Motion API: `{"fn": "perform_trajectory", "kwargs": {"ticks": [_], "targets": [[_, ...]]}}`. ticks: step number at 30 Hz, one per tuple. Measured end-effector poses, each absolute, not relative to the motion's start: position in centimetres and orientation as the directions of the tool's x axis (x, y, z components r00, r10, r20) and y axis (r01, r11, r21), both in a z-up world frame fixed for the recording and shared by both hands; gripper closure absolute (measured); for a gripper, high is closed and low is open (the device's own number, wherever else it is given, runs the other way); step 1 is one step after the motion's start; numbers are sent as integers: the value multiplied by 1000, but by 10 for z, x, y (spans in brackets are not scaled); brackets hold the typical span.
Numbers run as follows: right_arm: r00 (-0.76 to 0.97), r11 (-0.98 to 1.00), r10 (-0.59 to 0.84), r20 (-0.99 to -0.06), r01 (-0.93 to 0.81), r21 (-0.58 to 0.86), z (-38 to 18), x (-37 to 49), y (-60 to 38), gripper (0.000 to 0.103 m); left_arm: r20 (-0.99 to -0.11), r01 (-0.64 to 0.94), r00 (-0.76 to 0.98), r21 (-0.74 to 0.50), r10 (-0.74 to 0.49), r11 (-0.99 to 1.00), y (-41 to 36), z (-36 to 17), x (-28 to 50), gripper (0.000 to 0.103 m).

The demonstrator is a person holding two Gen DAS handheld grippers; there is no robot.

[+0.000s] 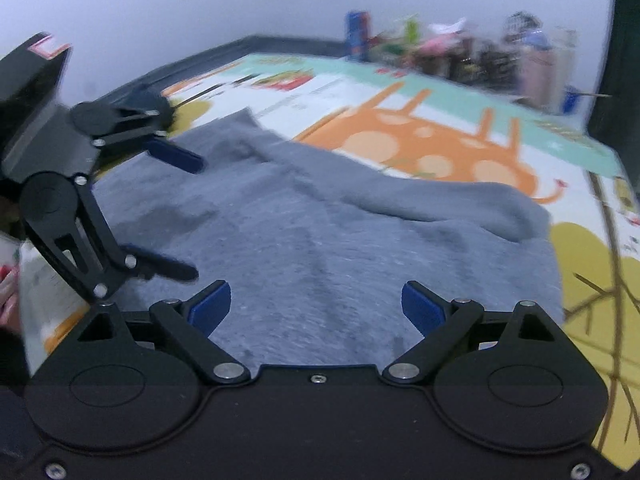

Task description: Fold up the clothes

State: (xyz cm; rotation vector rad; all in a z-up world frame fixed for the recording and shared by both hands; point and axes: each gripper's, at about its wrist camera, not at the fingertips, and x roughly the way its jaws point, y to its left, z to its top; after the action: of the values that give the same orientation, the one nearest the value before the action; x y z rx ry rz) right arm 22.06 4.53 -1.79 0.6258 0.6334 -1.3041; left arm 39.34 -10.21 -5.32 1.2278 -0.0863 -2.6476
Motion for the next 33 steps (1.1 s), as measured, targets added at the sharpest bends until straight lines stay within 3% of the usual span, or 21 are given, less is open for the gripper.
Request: {"fn": "perform_trajectory", "kwargs": {"ticks": [7,14,33], "targets": [[205,324,-591,-780,946,4,-18,222,10,11,-791,-68,-603,180,-104,-981,-103,-61,366,3],[264,499,-484,-834,866,-16,-33,240,-18,11,-842,-209,-539,159,-22,-965,-114,-79,345,4],[245,587,-367,-897,809,-19,-74,219,-20,9,-897,-271,-439,83,47,-959,-156,-106,333,0]]}}
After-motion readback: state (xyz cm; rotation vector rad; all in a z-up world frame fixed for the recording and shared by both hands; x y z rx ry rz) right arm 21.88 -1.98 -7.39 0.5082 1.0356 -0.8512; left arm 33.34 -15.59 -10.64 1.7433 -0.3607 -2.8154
